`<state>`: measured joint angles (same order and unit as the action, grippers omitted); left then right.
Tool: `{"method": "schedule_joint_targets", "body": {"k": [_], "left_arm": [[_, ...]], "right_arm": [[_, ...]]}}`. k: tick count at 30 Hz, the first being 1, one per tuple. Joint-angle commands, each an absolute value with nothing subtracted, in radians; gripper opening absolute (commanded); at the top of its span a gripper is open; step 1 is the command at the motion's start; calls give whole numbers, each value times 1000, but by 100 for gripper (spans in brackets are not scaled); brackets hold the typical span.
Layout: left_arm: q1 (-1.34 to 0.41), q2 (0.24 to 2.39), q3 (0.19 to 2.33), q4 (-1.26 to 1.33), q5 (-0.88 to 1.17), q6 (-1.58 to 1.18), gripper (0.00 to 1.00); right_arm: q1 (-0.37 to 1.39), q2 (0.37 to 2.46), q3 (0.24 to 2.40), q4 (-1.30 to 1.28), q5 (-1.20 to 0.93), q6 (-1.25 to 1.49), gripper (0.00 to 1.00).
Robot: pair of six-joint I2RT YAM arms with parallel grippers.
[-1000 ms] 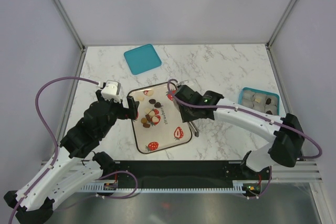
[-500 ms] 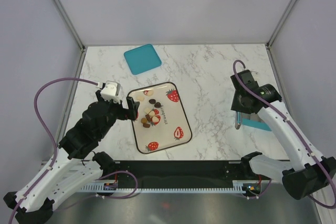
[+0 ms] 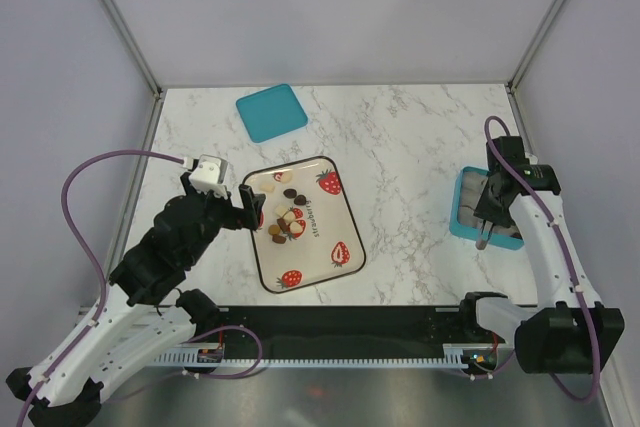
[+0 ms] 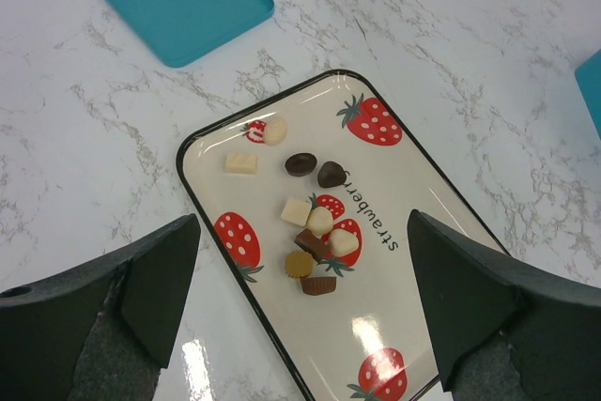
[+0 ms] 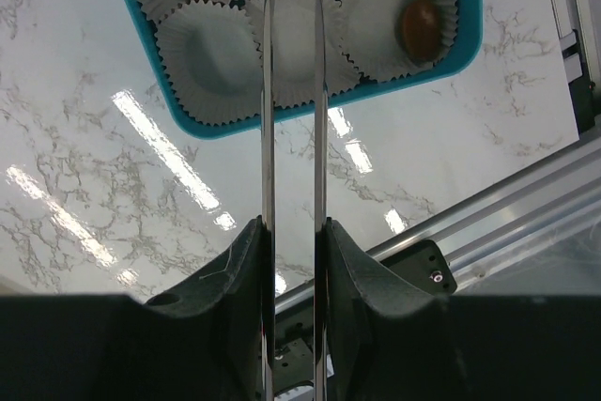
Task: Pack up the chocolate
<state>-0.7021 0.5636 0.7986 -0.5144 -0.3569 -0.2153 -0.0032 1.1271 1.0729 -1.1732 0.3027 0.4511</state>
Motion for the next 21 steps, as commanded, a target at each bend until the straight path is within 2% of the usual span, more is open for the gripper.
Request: {"method": "schedule_joint_targets", "body": {"k": [1,21], "left_arm": [[-701,555,802,-477,-353,-204,100],[-701,561,801,-477,-357,-203,100]], "right_arm": [[-49,1132,1060,-1121,255,414,33],[-115,1173,1015,-1039,229,394,36]]}}
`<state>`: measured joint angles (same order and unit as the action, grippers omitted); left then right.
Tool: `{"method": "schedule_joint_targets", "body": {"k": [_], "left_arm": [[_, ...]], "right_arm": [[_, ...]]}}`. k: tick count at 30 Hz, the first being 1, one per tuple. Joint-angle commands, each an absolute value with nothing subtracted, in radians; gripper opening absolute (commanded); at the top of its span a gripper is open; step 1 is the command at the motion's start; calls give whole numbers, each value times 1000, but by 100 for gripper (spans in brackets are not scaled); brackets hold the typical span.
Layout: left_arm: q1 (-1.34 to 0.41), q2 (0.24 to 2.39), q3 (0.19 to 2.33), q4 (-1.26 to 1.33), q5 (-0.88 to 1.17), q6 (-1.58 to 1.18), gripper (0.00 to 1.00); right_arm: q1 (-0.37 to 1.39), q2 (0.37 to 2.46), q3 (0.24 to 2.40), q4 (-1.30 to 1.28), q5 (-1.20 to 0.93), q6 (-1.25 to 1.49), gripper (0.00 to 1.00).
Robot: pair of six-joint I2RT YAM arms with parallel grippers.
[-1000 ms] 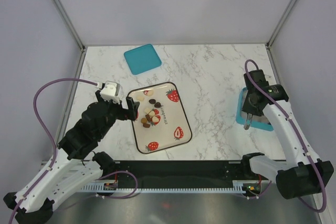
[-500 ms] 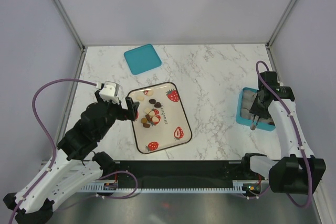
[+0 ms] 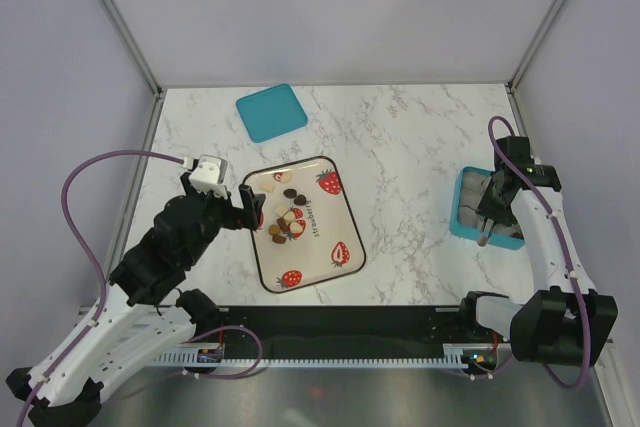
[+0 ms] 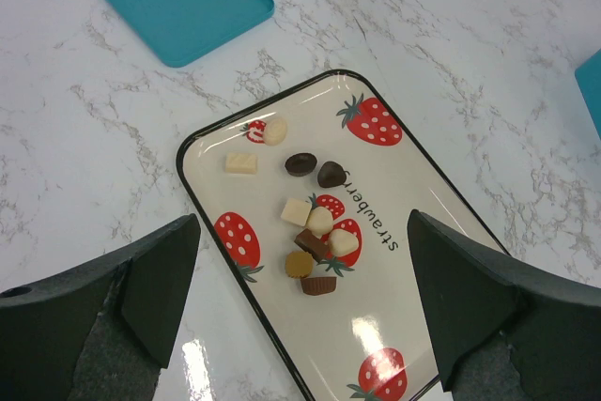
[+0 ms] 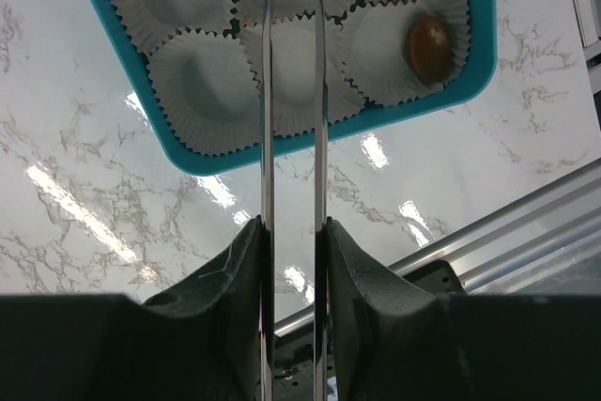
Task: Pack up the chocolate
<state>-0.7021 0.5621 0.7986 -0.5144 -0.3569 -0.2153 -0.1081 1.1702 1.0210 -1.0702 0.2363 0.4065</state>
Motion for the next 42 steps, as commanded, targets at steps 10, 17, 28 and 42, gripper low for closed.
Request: {"method": "schedule_joint_targets", "body": {"k": [10,17,28,42], "left_arm": [[-701,558,799,-477,-365,-202,100],[-701,561,801,-477,-364,-202,100],[-701,557,799,-477,-364,-202,100],[-701,555,799,-477,-371,-202,100]], "right_arm": [[-121,1189,1017,-1032,239,394,39],[-123,1186,1015,-1032,242,399,42],[-121,1178,1023,-1035,241,403,46],[-92,1121,1224,-1111,98,422,46]]}}
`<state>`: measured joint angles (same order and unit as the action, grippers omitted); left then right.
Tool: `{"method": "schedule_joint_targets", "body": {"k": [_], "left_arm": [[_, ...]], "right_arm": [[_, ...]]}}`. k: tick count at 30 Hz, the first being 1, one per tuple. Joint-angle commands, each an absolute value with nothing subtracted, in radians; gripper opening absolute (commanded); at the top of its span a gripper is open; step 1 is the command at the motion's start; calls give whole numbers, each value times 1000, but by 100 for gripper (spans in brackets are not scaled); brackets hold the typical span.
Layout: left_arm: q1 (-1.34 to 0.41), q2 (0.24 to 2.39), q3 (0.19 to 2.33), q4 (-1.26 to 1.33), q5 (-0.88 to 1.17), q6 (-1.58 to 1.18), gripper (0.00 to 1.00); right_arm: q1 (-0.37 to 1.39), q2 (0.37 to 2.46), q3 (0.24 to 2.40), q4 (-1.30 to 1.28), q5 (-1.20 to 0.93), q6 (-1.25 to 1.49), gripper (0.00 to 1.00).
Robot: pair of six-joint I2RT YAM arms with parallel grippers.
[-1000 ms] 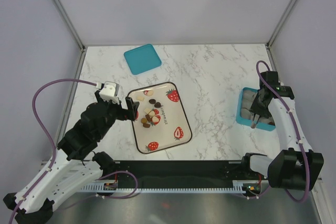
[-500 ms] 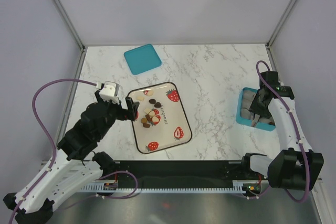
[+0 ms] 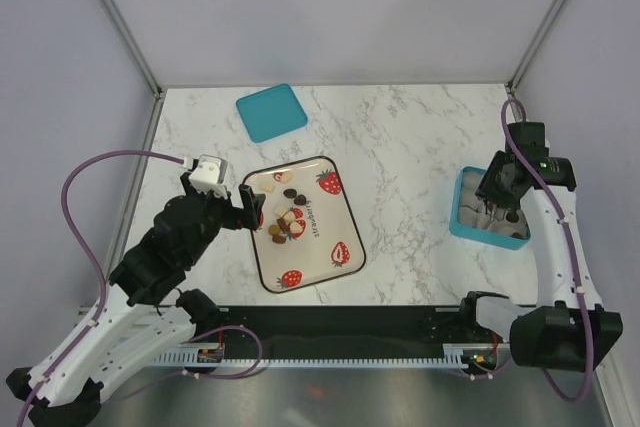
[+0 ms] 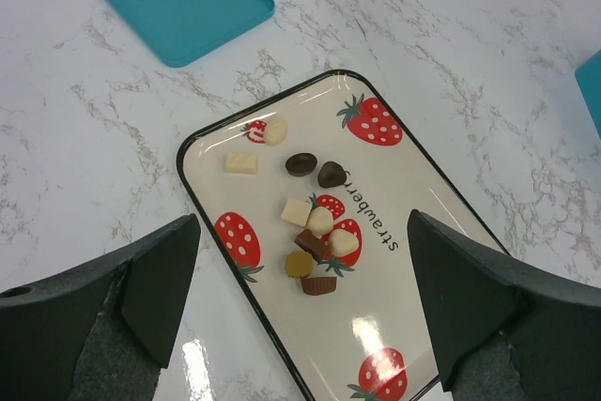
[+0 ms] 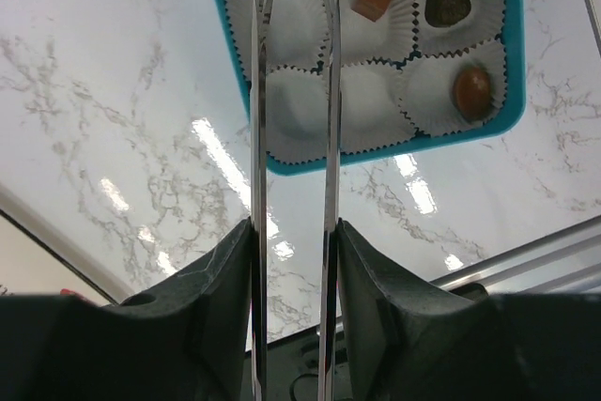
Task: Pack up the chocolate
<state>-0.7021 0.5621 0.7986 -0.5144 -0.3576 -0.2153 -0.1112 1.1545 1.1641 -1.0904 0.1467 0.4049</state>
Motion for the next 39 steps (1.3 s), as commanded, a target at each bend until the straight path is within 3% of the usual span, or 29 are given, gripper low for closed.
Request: {"method": "schedule_joint_targets", "body": {"k": [1,11,19,39], "left_arm": [[-701,554,799,-477,-374,-201,100],[-701,522,795,-477,-414,-201,100],[-701,522,792,-477,-448,-201,100],[-701,525,788,-479,-494,-199,100]], "right_arm": [[-78,1118,1230,-1103,86,436,45],[568,1202,1212,-846,164,577,45],[846,1399,1183,-548,245,448,49],[922,1667,1184,-374,55,347,56]]}}
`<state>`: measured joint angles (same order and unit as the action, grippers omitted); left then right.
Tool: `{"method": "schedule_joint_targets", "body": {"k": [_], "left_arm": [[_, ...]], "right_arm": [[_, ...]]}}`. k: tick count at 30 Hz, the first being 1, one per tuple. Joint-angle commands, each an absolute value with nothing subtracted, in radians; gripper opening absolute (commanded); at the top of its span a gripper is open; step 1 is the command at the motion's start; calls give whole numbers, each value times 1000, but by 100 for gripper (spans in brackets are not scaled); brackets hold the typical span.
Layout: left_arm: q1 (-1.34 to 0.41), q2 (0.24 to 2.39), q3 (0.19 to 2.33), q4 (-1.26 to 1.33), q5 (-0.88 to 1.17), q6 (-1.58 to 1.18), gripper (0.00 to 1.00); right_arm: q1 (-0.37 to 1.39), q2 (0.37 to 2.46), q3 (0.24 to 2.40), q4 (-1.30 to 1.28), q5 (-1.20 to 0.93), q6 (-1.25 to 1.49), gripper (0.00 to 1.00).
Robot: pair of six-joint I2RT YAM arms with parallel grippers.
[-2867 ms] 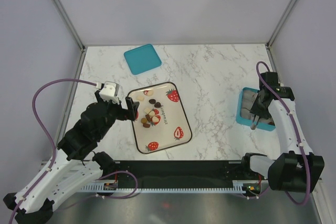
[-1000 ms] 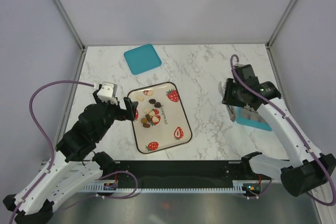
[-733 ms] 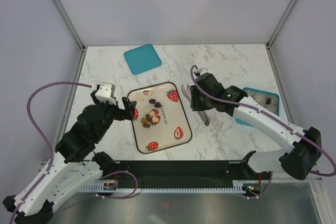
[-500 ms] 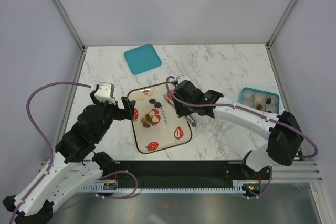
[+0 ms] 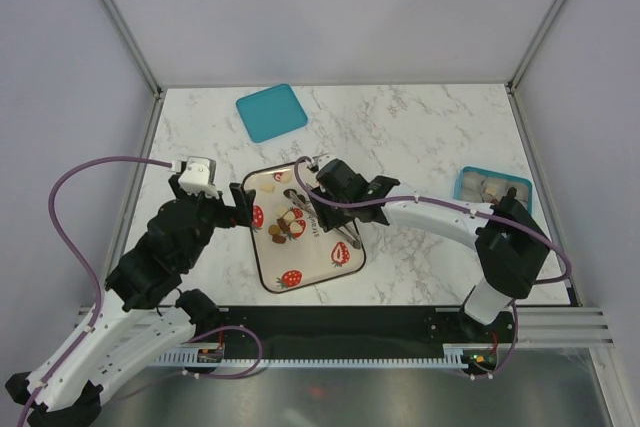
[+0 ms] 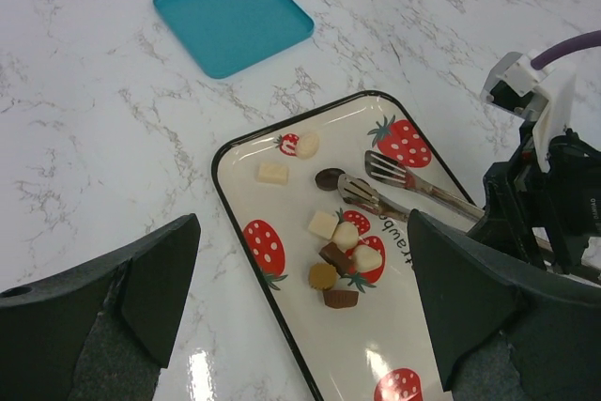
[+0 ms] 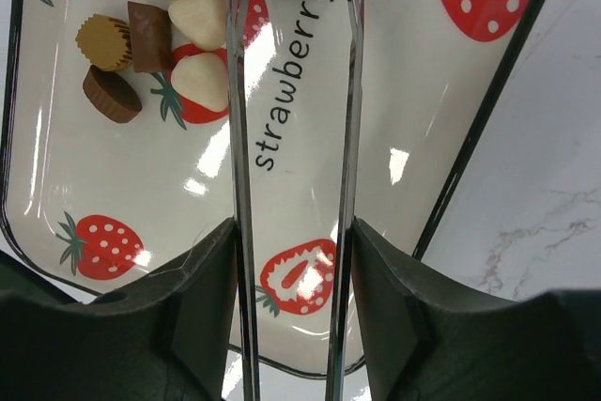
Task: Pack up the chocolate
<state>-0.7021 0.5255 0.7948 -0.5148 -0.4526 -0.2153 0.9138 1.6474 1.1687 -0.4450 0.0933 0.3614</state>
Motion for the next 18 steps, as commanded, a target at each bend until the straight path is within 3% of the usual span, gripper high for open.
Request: {"method": "schedule_joint_targets", "body": {"k": [1,9,14,18], "left_arm": [[-701,526,788,-477,-497,-199,100],[-701,532,787,-479,-500,-199,100],[-701,537,787,-479,-502,-199,100],[-701,538,788,-479,-500,-199,100]], "right_arm": [[928,1681,1189,-373,54,345,56],[934,1706,1198,-380,63,356,50],[934,1645,1169,-417,110,385,40],[934,1576,1138,-456,104,416,39]]}}
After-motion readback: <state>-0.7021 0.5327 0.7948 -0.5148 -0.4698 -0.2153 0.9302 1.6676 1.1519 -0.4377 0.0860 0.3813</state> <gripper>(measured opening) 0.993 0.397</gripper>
